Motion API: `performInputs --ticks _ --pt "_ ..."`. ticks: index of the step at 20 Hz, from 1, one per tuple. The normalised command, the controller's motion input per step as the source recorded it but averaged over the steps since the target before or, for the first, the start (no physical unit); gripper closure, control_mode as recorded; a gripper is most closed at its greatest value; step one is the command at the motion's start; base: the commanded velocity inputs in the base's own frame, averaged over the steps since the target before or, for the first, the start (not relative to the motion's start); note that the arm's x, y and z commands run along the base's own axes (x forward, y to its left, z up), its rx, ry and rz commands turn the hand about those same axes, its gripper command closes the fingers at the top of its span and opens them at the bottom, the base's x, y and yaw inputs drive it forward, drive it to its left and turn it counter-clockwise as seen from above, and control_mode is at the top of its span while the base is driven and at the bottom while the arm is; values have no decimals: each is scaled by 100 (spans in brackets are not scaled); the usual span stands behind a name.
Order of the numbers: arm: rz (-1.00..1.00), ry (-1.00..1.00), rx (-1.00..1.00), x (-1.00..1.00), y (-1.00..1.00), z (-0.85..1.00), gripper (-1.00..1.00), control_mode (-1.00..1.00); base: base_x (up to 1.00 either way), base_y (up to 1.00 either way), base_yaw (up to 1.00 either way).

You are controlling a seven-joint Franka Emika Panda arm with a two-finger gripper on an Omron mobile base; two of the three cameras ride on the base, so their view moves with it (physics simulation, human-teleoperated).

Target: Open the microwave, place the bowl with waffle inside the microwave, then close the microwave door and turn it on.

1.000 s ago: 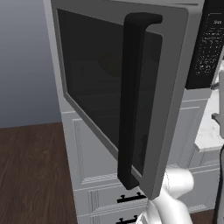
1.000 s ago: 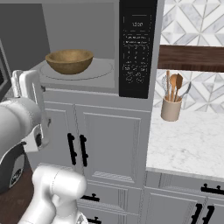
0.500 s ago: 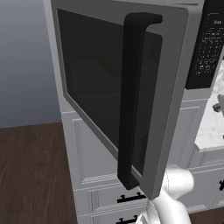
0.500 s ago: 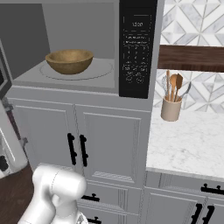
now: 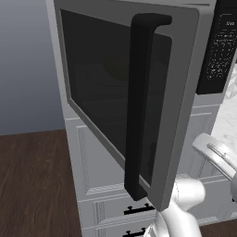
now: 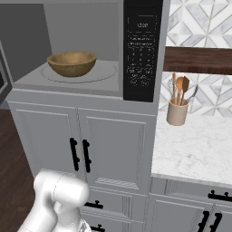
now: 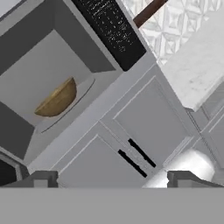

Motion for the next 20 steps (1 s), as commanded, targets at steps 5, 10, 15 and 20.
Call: performInputs --ticks 5,10,15,20 --pt "0 7 -42 -89 48 0 -100 -100 0 0 0" --pt "1 2 -36 -53 75 0 -100 -100 0 0 0" --pt "-2 -7 -17 3 100 0 -100 -100 0 0 0" --pt "-25 -3 -13 68 86 0 -100 -100 0 0 0"
